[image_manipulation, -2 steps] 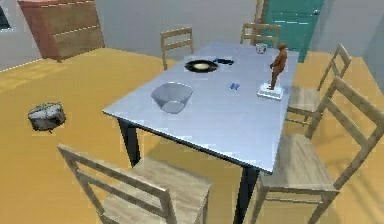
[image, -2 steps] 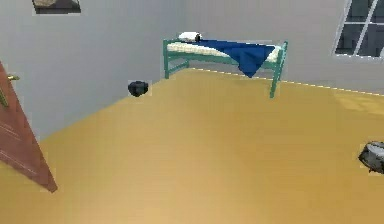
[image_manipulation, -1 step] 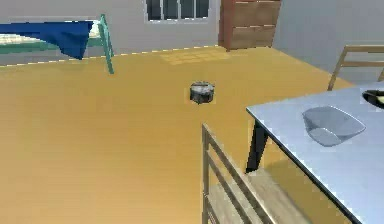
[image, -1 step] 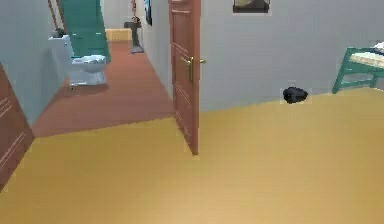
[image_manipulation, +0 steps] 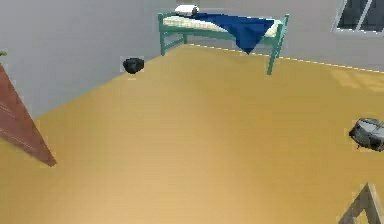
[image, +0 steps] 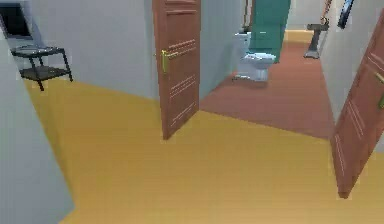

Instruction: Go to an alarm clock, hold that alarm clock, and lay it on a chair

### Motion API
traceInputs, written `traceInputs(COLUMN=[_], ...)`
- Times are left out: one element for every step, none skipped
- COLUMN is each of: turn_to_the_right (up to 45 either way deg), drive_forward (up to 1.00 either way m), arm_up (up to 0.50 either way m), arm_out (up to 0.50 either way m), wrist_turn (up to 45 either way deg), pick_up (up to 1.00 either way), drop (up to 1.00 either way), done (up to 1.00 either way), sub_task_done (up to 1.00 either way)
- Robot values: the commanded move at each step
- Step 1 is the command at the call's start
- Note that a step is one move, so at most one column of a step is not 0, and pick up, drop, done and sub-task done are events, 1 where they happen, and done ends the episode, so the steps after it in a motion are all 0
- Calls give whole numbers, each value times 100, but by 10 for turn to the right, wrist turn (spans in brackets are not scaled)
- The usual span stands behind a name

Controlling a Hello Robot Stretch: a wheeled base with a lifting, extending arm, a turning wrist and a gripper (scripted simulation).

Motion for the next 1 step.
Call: traceInputs(turn_to_the_right=[-300], drive_forward=[0], arm_up=[0], arm_out=[0], wrist_turn=[0], pick_up=[0], drop=[0], done=[0], sub_task_done=[0])
